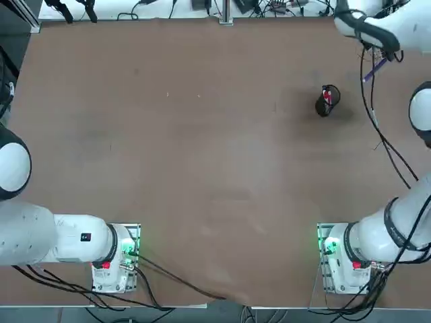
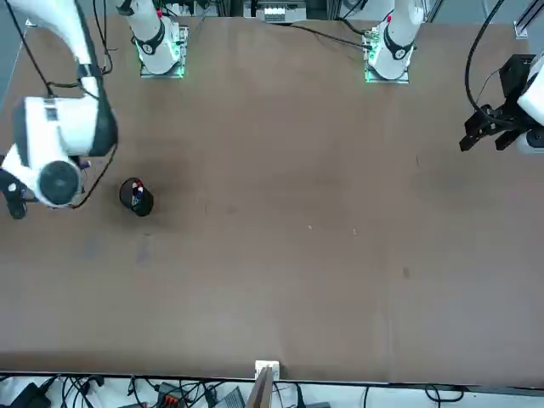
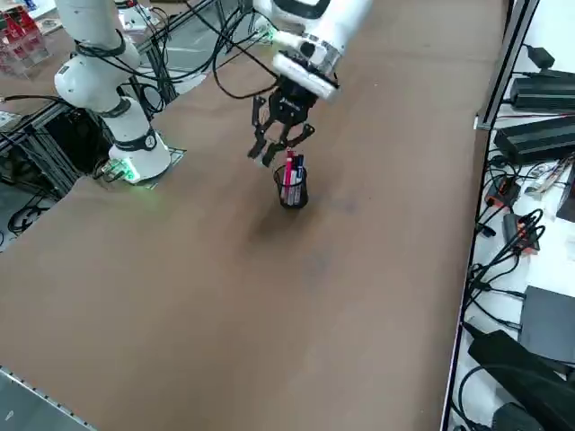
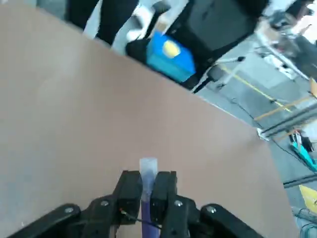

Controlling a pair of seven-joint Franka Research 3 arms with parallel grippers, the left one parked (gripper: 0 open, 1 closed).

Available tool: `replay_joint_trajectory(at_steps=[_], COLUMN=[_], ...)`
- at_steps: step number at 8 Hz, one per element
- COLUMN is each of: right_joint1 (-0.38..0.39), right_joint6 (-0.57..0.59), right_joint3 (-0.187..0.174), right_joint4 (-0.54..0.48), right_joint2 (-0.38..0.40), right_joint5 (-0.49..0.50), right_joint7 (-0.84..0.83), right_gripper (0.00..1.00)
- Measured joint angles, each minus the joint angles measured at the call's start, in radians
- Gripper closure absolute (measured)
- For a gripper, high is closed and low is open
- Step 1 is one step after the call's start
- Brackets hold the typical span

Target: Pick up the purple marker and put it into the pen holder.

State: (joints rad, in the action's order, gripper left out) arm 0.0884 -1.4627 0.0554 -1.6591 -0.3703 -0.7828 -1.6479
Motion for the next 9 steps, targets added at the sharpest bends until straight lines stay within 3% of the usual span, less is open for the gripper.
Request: replay_joint_trajectory(at_steps=[2, 5, 9], right_joint1=[0.085, 0.165, 0.208], right_joint6=[0.077, 0.094, 0.12], right_joint3=[0.0, -0.001, -0.003], right_joint4=[0.0, 0.0, 0.001], right_joint2=[-0.04, -0.107, -0.174], right_joint5=[-0.036, -0.052, -0.085], right_joint7=[-0.251, -0.548, -0.692], right_gripper=[0.85, 0.85, 0.85])
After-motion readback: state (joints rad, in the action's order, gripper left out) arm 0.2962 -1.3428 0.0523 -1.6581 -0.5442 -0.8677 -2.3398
